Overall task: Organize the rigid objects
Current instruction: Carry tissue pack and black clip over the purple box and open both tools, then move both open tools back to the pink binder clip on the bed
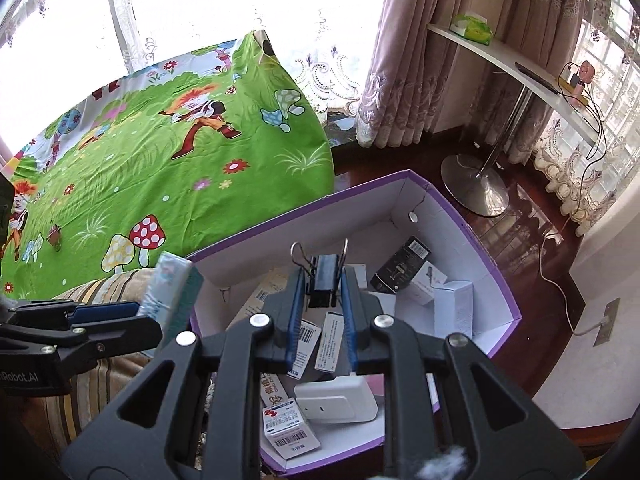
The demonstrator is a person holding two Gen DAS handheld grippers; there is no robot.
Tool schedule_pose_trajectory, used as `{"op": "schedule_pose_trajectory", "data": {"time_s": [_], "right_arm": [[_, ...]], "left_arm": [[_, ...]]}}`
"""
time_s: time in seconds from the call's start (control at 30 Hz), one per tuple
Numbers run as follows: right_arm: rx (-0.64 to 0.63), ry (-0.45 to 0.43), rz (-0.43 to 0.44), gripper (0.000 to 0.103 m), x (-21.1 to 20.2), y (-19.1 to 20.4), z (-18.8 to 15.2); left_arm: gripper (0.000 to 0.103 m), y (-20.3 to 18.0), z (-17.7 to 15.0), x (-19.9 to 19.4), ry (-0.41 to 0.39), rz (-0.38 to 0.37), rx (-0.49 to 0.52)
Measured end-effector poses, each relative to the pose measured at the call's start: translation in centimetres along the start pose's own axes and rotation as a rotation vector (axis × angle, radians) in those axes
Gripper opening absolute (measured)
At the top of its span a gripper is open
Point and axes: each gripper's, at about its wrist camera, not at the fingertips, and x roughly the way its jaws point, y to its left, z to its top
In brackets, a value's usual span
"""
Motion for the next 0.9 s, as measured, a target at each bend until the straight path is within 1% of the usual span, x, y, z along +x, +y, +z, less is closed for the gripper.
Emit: {"op": "schedule_pose_trajectory", "data": {"time_s": [0.03,0.07,0.1,0.13,0.33,0.57,0.8,0.9], "right_arm": [[0.003,-0.002,0.001,0.038,0.0,0.0,0.0],[0.004,-0.005,0.003,0.042,-0.1,0.0,0.0],[0.003,-0.009,0.006,0.048,-0.1,0.1,0.0],[0.002,-0.011,0.007,0.051,-0.2,0.2,0.0],[-0.008,-0.011,0.029,0.052,-0.3,1.1,0.2],[-0.047,-0.011,0.079,0.053,-0.4,3.5,0.3],[-0.104,0.005,0.147,0.053,-0.4,7.1,0.4],[-0.137,0.012,0.177,0.053,-0.4,8.9,0.6]], "left_arm": [[0.045,0.0,0.0,0.0,0.002,-0.005,0.000],[0.046,0.1,0.0,-0.1,0.002,-0.007,0.000],[0.046,0.2,-0.1,-0.2,-0.001,-0.005,0.001],[0.046,0.4,0.0,-0.3,-0.004,0.000,-0.002],[0.046,1.8,-0.1,-1.9,-0.039,0.005,-0.028],[0.046,3.9,0.1,-4.3,-0.101,0.045,-0.060],[0.046,7.9,0.0,-8.1,-0.153,0.059,-0.113],[0.046,10.1,-0.2,-10.1,-0.183,0.069,-0.154]]}}
